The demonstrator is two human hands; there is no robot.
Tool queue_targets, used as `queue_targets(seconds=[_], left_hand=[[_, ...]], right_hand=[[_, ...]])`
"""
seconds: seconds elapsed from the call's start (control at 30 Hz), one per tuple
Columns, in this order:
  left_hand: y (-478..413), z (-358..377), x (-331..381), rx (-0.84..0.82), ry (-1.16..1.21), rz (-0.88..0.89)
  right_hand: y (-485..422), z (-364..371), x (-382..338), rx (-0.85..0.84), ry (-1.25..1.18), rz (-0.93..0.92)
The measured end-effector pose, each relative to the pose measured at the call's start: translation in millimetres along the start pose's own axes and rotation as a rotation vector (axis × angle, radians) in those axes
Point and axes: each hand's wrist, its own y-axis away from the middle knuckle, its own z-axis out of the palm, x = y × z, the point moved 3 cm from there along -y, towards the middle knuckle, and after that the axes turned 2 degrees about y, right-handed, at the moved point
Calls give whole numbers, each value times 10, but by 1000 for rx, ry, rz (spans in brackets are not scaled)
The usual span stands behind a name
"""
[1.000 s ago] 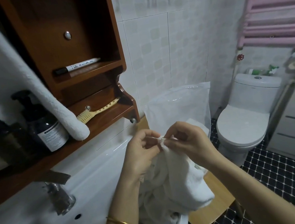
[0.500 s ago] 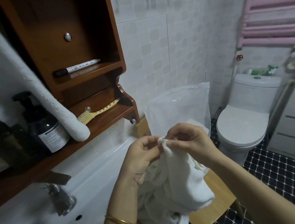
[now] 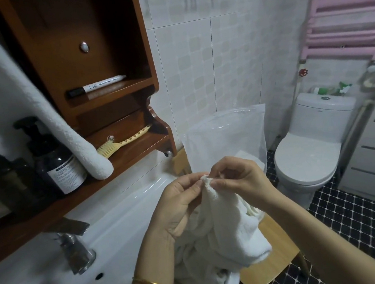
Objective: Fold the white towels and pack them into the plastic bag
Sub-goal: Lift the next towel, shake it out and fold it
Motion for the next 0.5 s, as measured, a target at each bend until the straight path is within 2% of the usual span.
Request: queue_targets(seconds=[0.17,0.23,0.33,0.5], left_hand=[[3,13,-13,32,13,2],[22,42,-21,11,-2,10],[45,64,-13,42,-163,40],[31,54,54,38,-344,57]], right_hand=[[-6,-1,11,40,-10,9],[-23,-8,17,90,62,20],[-27,-5,19,114,157,24],[-31,-36,26,119,158,37]])
